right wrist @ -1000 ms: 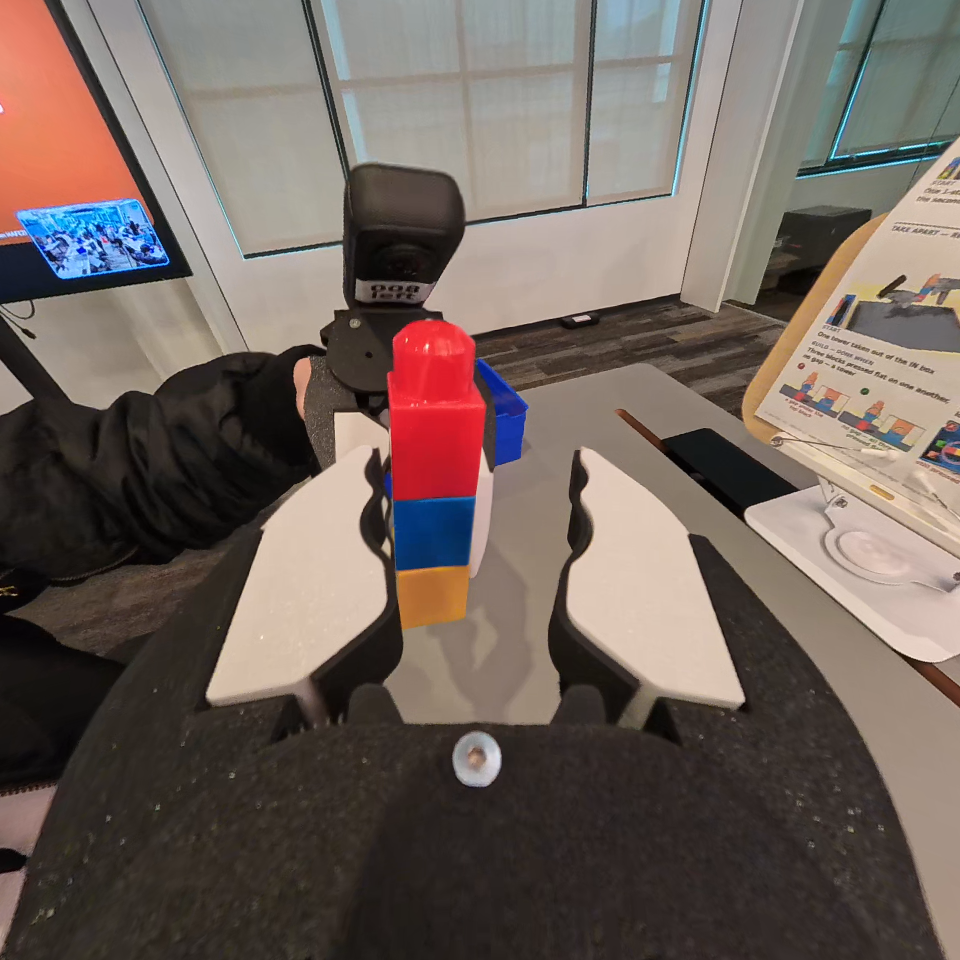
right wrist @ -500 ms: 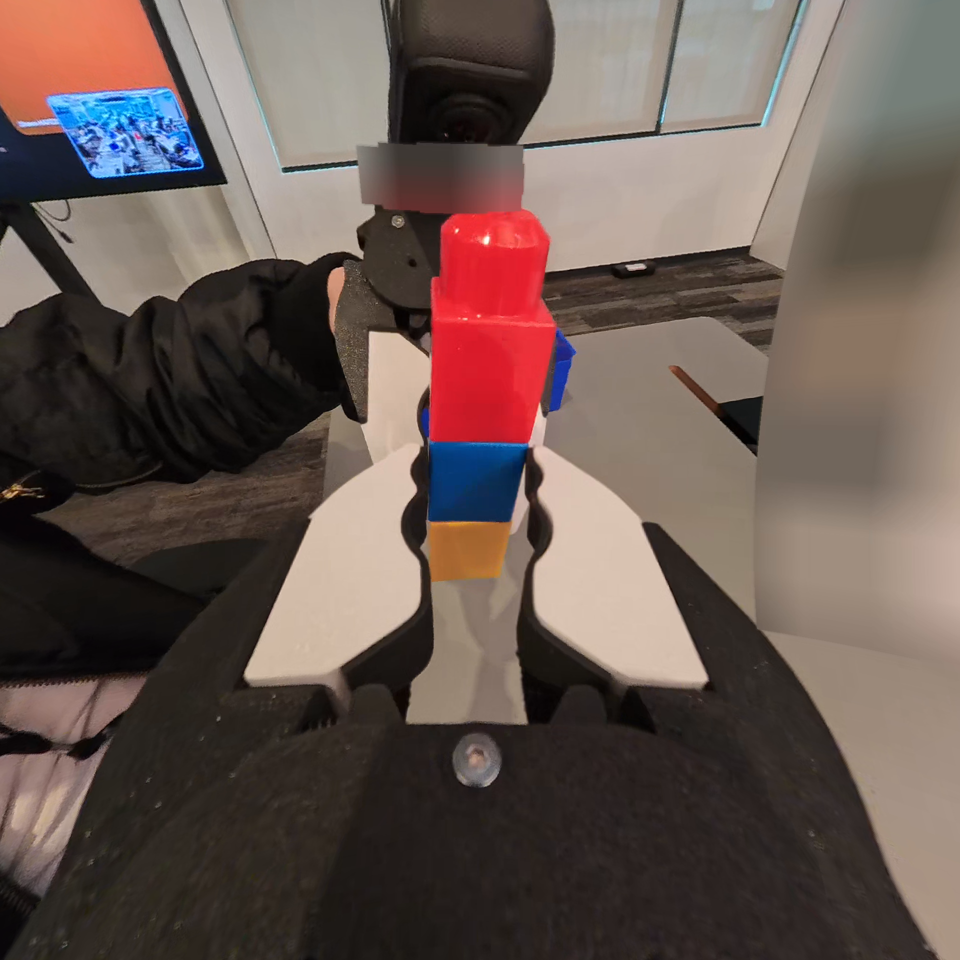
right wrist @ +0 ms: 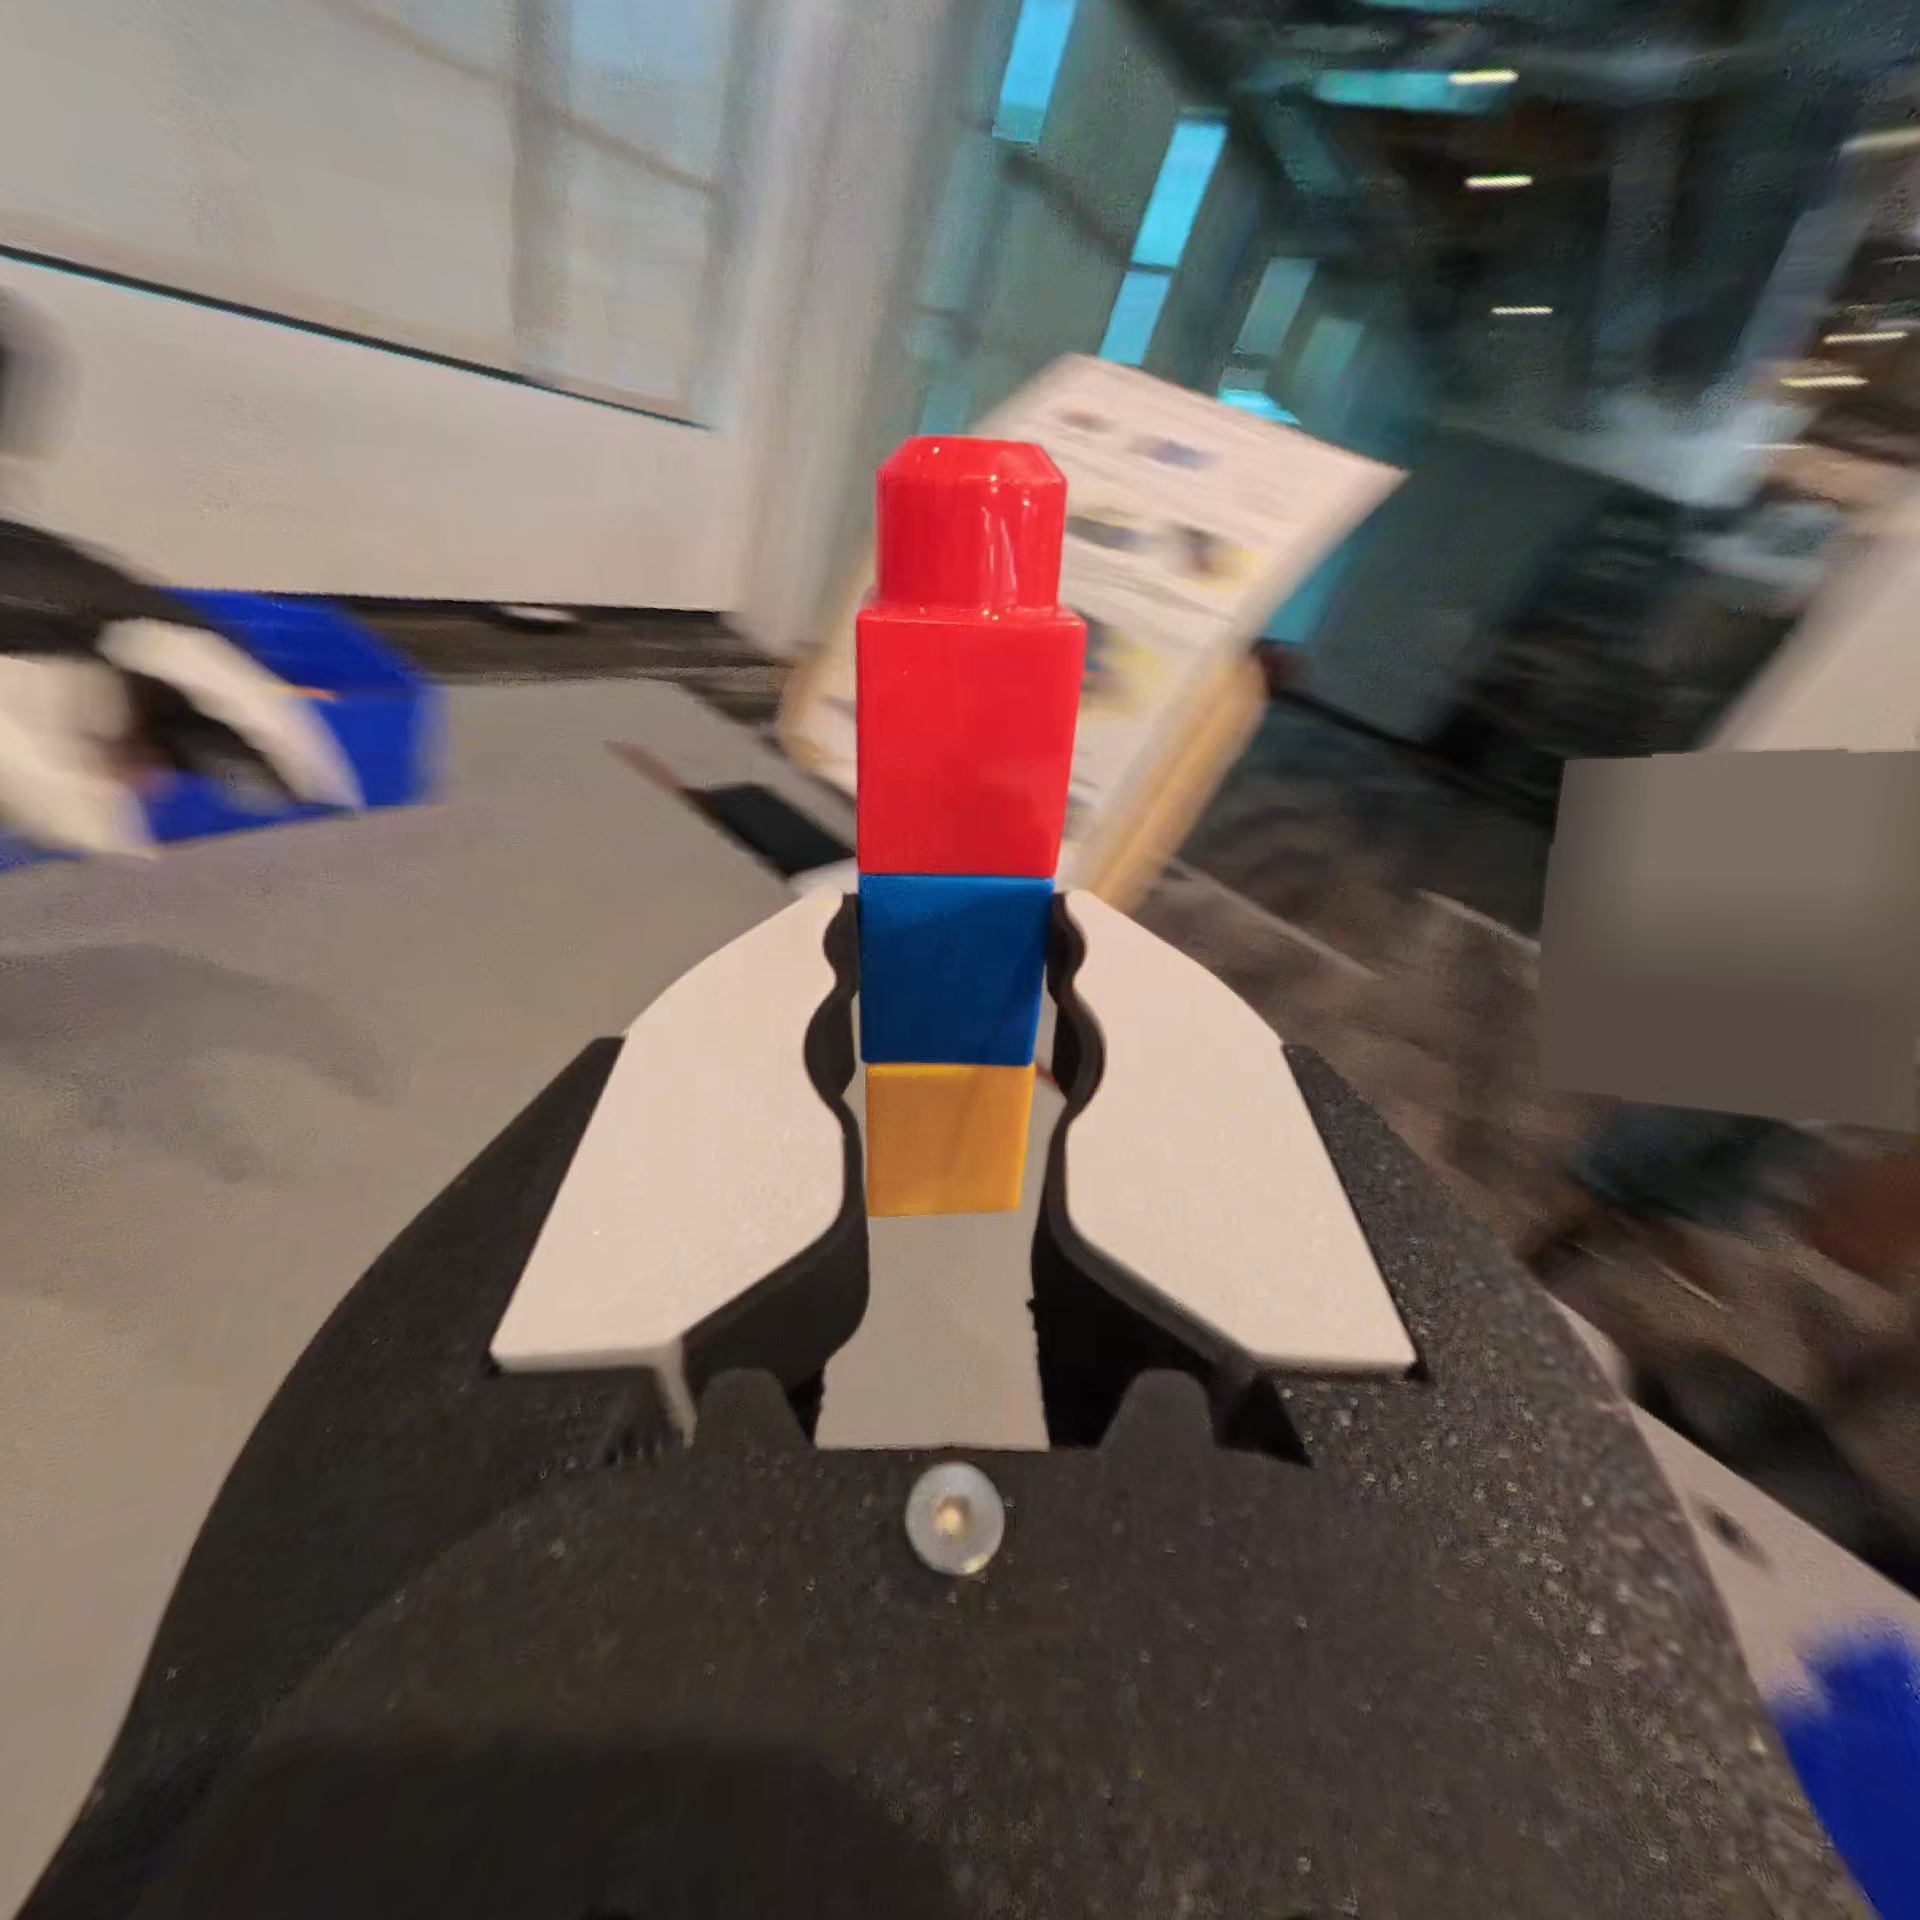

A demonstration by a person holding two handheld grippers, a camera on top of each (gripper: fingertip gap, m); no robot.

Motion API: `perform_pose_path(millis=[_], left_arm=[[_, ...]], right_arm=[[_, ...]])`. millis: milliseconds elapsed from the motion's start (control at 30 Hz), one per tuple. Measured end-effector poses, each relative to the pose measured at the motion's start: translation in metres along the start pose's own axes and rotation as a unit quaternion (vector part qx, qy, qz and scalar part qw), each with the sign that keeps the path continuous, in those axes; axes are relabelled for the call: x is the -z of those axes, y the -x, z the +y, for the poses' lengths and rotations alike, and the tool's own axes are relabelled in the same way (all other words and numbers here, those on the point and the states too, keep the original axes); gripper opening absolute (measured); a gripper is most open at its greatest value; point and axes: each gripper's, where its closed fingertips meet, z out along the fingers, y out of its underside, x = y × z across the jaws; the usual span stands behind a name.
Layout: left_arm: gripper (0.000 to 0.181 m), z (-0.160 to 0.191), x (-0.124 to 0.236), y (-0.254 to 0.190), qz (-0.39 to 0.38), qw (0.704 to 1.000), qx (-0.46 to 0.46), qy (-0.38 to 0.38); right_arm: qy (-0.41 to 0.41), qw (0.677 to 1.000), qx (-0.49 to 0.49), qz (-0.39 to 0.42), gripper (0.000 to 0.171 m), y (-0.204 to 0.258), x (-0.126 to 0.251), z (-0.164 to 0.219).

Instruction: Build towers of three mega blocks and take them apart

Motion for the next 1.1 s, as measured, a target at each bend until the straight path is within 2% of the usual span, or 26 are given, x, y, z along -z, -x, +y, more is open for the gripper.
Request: perform_pose_path(millis=[67, 167, 267, 433, 600, 767, 967, 1100], left_arm=[[0.053, 0.007, 0.007, 0.0, -0.023, 1.0, 0.0, -0.009], [0.051, 0.012, 0.014, 0.003, -0.064, 0.998, 0.001, -0.013], [0.049, 0.008, 0.02, 0.0, -0.081, 0.996, 0.009, -0.019], [0.048, 0.002, 0.026, -0.006, -0.111, 0.994, 0.0, 0.0], [0.047, -0.002, 0.016, -0.016, -0.12, 0.992, -0.021, 0.033], [0.045, -0.008, 0.002, -0.032, -0.11, 0.993, -0.035, 0.041], [0.044, -0.019, -0.005, -0.039, -0.103, 0.993, -0.045, 0.033], [0.044, -0.021, -0.009, -0.039, -0.1, 0.993, -0.048, 0.03]], right_arm=[[0.004, 0.995, -0.02, 0.096, 0.034, -0.061, 0.033, 0.039], [0.036, 0.982, -0.07, 0.172, 0.034, -0.109, 0.054, 0.12], [0.071, 0.969, -0.136, 0.193, 0.034, -0.125, 0.055, 0.194], [0.137, 0.952, -0.189, 0.198, 0.034, -0.133, 0.046, 0.279], [0.166, 0.947, -0.215, 0.169, 0.034, -0.133, 0.029, 0.296], [0.193, 0.947, -0.199, 0.161, 0.034, -0.128, 0.017, 0.309], [0.16, 0.948, -0.212, 0.176, 0.034, -0.14, 0.009, 0.312], [0.175, 0.95, -0.189, 0.178, 0.034, -0.14, 0.005, 0.321]])
